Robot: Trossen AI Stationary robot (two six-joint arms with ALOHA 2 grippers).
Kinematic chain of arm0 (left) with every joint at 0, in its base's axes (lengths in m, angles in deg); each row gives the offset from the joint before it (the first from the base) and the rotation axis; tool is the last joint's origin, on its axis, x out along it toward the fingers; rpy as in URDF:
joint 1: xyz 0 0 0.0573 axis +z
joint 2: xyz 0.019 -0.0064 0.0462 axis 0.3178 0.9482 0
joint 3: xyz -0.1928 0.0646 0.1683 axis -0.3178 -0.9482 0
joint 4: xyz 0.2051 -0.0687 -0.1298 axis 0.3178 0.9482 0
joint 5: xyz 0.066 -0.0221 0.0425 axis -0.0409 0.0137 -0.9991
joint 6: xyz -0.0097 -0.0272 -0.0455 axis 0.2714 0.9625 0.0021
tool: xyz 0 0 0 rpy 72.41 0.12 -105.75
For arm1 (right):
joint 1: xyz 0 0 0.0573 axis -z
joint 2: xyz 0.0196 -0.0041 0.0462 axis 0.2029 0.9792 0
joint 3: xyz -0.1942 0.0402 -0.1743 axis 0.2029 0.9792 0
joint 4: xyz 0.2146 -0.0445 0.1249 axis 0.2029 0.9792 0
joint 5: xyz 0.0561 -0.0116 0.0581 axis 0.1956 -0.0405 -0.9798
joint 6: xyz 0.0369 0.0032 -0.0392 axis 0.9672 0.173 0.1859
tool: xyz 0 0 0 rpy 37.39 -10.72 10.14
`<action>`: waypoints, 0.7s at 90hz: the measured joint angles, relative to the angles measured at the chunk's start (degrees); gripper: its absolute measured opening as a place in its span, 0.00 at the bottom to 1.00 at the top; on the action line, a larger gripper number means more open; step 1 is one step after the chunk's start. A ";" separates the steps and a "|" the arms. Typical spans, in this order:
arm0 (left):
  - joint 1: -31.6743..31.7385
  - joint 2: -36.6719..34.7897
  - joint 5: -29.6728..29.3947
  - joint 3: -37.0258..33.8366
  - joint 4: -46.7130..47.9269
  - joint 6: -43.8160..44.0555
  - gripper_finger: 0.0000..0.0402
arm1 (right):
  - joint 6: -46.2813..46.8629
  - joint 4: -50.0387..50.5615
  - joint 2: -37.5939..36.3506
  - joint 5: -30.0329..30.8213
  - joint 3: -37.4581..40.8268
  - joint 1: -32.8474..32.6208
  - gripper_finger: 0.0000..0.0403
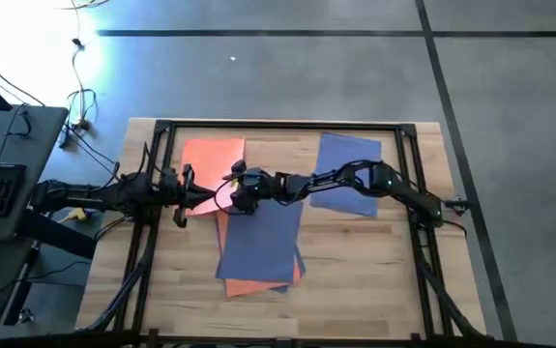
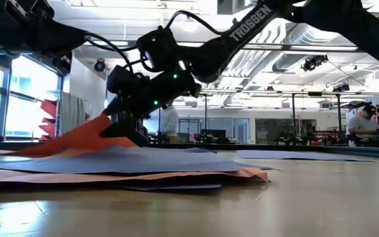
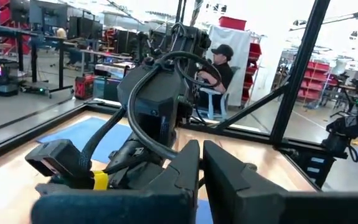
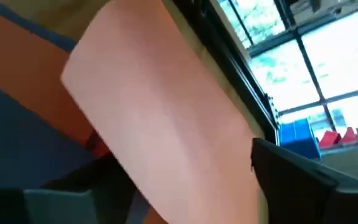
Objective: Organize paper
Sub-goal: Put the orange paper to the top left of the table
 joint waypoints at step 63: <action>0.02 0.00 -1.26 -0.02 0.09 0.07 0.00 | 19.65 28.97 -0.07 -0.53 -12.81 0.07 0.77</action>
